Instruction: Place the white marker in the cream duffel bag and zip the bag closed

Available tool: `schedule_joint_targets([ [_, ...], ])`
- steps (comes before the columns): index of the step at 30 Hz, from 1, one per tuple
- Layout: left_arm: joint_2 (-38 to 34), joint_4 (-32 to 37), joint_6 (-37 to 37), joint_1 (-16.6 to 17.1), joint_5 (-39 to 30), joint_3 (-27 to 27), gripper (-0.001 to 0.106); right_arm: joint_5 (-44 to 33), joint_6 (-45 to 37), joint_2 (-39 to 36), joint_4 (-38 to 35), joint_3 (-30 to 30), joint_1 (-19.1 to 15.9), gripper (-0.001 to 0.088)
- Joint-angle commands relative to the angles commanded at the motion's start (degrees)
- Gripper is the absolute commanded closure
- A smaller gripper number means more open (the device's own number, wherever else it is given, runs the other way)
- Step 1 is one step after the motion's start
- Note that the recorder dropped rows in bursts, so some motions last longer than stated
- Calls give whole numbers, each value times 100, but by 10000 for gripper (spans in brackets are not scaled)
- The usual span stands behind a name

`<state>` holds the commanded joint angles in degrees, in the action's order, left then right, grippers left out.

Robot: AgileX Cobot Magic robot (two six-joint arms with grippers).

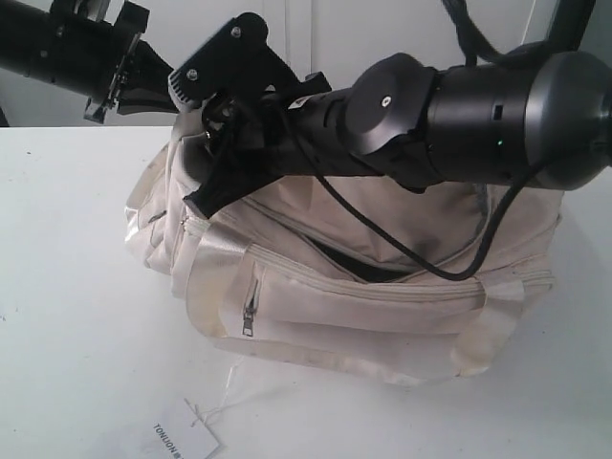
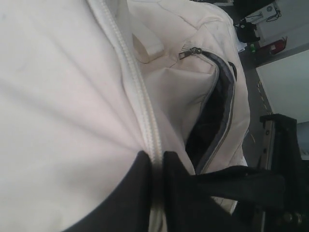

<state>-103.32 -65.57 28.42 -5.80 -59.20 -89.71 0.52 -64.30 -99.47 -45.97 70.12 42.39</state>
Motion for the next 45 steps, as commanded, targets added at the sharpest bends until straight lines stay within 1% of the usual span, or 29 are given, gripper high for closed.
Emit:
schedule_joint_targets([
  [3,0,0,34,0,-49,0,1053,254,0,-10,0,0,0,539],
  [6,0,0,34,0,-49,0,1053,294,0,-10,0,0,0,540],
  [7,0,0,34,0,-49,0,1053,294,0,-10,0,0,0,557],
  [8,0,0,34,0,-49,0,1053,294,0,-10,0,0,0,584],
  [9,0,0,34,0,-49,0,1053,274,0,-10,0,0,0,650],
  [10,0,0,34,0,-49,0,1053,256,8,-10,0,0,0,688],
  [11,0,0,34,0,-49,0,1053,201,23,-10,-10,0,0,760],
  [14,0,0,34,0,-49,0,1053,89,23,-10,-10,0,0,860],
  [15,0,0,34,0,-49,0,1053,64,23,-10,-10,0,0,868],
  [23,0,11,49,0,-20,0,1053,-52,64,113,-10,0,0,868],
  [28,0,224,49,0,119,0,1053,-132,156,276,-10,0,0,868],
  [36,0,272,49,0,83,0,1053,-52,156,153,-10,0,-14,858],
  [38,0,272,49,0,30,0,1053,-52,156,70,-10,0,-14,802],
  [42,0,272,49,0,-35,0,1053,-52,145,-11,-10,0,-14,640],
  [45,0,262,49,0,-36,0,1053,-52,93,-11,-10,0,-14,572],
])
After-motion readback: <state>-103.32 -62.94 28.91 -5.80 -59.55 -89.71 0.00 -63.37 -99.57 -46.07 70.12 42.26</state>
